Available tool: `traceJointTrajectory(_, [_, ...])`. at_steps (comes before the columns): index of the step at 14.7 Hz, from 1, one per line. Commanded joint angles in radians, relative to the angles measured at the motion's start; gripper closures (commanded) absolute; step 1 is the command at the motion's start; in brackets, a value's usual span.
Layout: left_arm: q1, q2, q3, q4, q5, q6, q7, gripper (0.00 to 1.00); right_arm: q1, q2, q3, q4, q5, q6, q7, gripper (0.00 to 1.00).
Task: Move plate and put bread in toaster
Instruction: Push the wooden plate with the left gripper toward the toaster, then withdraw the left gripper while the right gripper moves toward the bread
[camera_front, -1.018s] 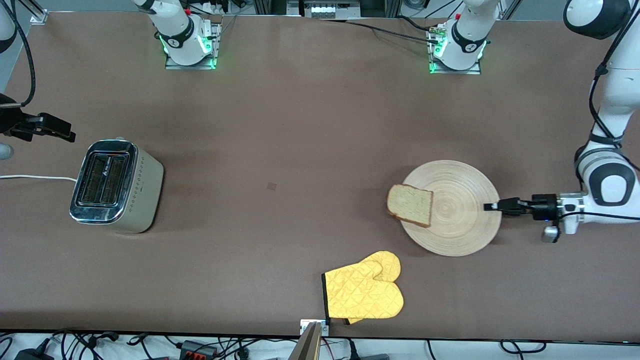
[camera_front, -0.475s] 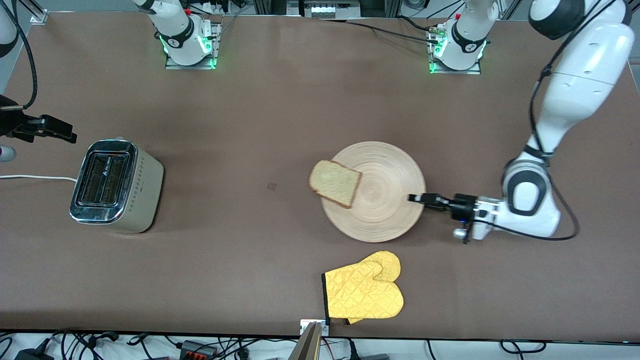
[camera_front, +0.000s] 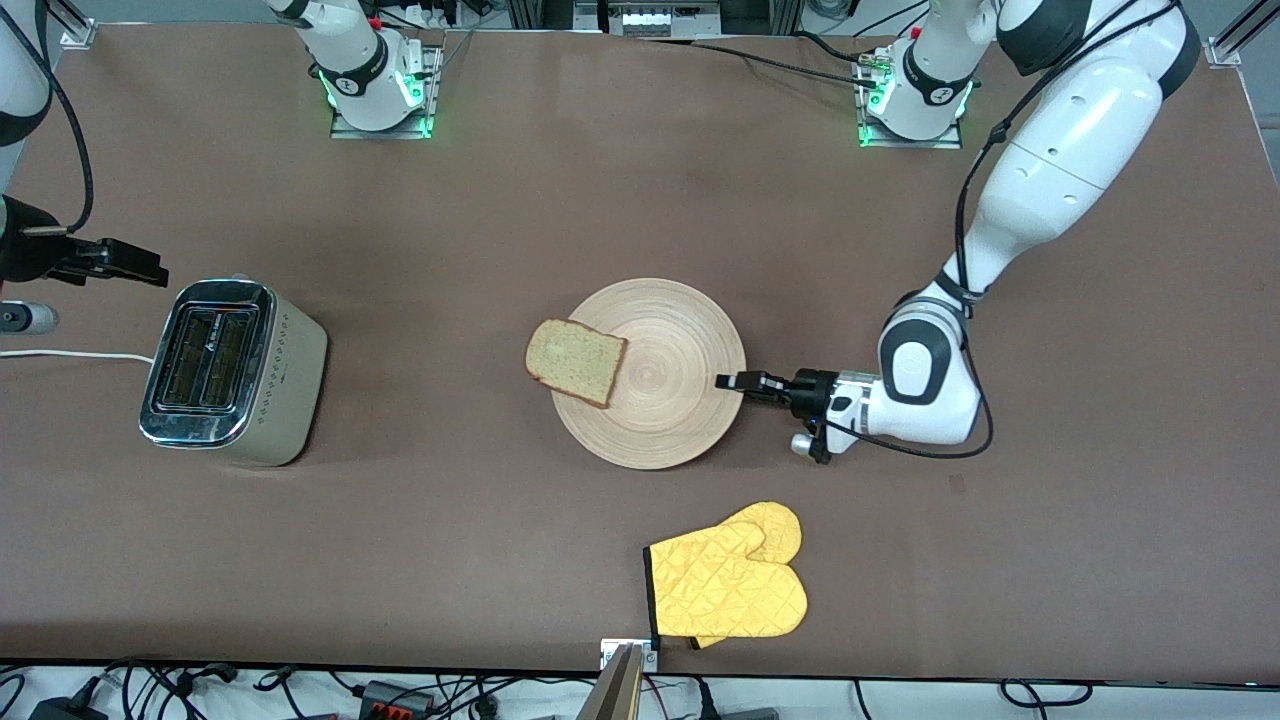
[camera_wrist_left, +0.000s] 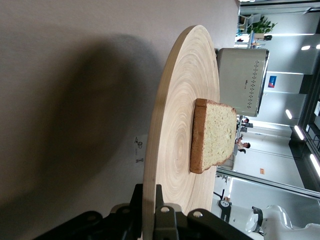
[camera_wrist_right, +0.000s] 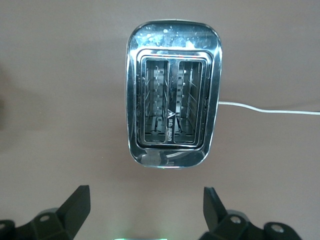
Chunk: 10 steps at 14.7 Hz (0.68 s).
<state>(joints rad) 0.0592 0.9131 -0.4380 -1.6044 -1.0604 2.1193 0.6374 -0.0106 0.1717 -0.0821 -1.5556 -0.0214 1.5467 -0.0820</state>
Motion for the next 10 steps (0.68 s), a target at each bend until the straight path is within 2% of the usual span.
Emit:
traceJointTrajectory(1, [-0.038,0.021,-0.007,-0.009,-0.069,0.069,0.070,0.99,0.000,0.058,0.004,0.014,0.017,0.016,0.014,0.00])
traceJointTrajectory(5, [-0.053,0.029,-0.007,-0.012,-0.093,0.084,0.071,0.99,0.050,0.095,0.004,0.014,0.020,0.041,0.014,0.00])
traceJointTrajectory(6, [-0.052,0.027,-0.007,-0.012,-0.093,0.082,0.058,0.83,0.050,0.097,0.004,0.014,0.020,0.041,0.014,0.00])
traceJointTrajectory(7, [-0.052,0.026,-0.005,-0.014,-0.093,0.082,0.050,0.22,0.050,0.097,0.005,0.015,0.021,0.041,0.014,0.00])
traceJointTrajectory(8, [-0.041,0.017,-0.005,-0.025,-0.092,0.077,0.045,0.00,0.050,0.098,0.005,0.014,0.023,0.036,0.014,0.00])
traceJointTrajectory(10, [-0.012,-0.009,0.002,-0.031,-0.078,0.050,0.047,0.00,0.052,0.098,0.005,0.014,0.023,0.039,0.011,0.00])
